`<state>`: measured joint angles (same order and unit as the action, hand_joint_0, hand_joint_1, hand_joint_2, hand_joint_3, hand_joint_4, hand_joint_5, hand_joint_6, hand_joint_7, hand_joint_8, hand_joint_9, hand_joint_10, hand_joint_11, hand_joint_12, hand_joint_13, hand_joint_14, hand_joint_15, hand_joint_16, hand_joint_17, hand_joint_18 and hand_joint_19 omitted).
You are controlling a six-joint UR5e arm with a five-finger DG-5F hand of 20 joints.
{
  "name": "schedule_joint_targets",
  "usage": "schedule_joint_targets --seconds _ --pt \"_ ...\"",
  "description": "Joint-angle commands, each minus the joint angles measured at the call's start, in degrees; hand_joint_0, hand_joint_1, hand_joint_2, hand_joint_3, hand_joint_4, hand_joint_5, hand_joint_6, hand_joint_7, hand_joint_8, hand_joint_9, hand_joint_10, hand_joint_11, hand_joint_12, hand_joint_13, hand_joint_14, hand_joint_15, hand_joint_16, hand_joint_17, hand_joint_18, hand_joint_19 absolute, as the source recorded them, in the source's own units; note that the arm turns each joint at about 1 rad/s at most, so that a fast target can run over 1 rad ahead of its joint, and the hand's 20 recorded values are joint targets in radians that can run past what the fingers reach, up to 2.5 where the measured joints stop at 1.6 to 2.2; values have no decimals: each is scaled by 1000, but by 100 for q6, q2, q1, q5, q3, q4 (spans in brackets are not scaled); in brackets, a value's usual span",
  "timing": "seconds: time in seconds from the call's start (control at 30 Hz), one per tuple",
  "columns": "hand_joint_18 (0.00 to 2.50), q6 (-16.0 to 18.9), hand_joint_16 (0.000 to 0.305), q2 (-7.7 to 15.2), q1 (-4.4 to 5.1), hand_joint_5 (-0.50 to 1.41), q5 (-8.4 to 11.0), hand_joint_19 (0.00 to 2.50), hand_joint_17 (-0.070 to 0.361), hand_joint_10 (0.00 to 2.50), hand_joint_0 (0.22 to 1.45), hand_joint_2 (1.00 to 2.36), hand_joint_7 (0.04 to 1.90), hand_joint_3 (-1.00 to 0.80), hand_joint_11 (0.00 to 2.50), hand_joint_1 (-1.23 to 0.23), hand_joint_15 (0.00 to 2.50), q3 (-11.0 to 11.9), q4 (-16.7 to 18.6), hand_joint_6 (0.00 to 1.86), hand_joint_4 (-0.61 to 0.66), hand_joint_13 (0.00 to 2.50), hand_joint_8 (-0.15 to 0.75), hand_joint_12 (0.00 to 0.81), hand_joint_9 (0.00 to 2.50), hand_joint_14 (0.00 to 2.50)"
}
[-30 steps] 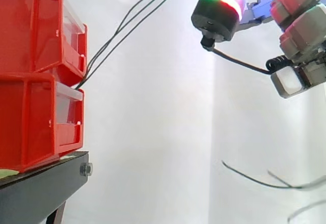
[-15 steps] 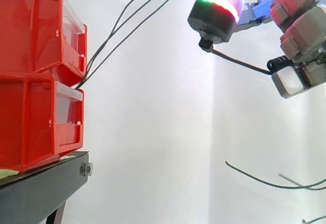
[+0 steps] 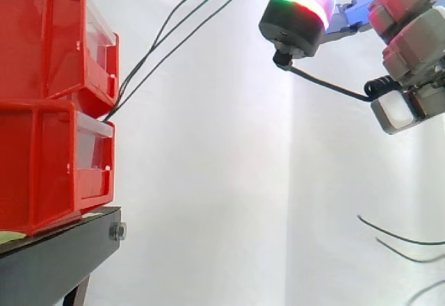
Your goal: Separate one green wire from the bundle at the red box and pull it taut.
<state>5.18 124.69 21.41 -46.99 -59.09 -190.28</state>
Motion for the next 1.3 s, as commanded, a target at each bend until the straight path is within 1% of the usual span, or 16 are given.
schedule_joint_targets --seconds 0.0,0.07,0.13,0.23,0.3,0.33,0.37,0.43,0.47,0.57,0.7,0.77,0.93,1.13,1.27 --pt "829 0 40 2 -5 -174 -3 710 90 28 667 1005 932 -442 945 -834 907 3 -1 896 -45 1316 249 319 1408 33" --pt "828 -8 40 2 -5 -175 6 710 89 27 672 1000 936 -493 942 -855 901 3 -1 893 -32 1303 245 321 1401 32" --pt "828 0 40 2 -5 -175 -3 712 89 27 675 1000 933 -500 945 -861 903 -6 -1 893 -28 1294 242 320 1401 32" --pt "829 9 40 -6 -5 -174 -3 711 90 27 643 1000 936 -500 940 -862 902 3 -1 891 22 1288 239 315 1403 32" --pt "845 9 42 2 -5 -172 -3 711 94 27 551 1000 921 -500 939 -783 899 3 -1 892 38 1297 253 329 1418 31" --pt "850 9 42 2 -5 -172 -3 707 95 26 542 1000 918 -500 940 -766 896 3 -1 893 42 1299 257 333 1421 32" --pt "859 9 43 -6 -5 -170 -3 703 97 26 524 1000 905 -500 923 -688 898 3 -1 892 44 1307 260 338 1438 31" --pt "848 9 42 2 -14 -168 -3 717 94 26 550 1000 929 -500 932 -627 896 3 -1 886 43 1309 259 331 1446 33" --pt "847 9 41 -6 -14 -166 -3 715 92 27 591 1000 963 -500 948 -589 910 3 -1 884 26 1320 260 326 1457 32" --pt "852 9 41 -6 -31 -167 -12 714 92 26 591 1001 985 -485 951 -589 927 20 -10 886 27 1330 260 324 1462 30" --pt "852 9 41 -6 -40 -169 -20 717 92 27 594 1006 979 -429 951 -618 920 38 -10 889 24 1340 258 321 1457 32" --pt "850 9 41 -6 -40 -169 -20 724 92 27 604 1010 978 -382 955 -683 921 47 -10 890 20 1340 259 323 1451 32" --pt "846 9 41 -6 -40 -170 -20 727 91 26 624 1013 985 -338 948 -779 932 47 -18 894 -33 1338 262 321 1443 32" --pt "843 18 40 -6 -40 -172 -20 720 90 27 660 1009 939 -395 956 -838 926 47 -62 900 -46 1331 249 318 1423 32" --pt "841 18 40 -6 -40 -171 -20 720 90 27 676 1000 937 -500 953 -867 928 47 -71 898 -24 1329 250 319 1425 33"
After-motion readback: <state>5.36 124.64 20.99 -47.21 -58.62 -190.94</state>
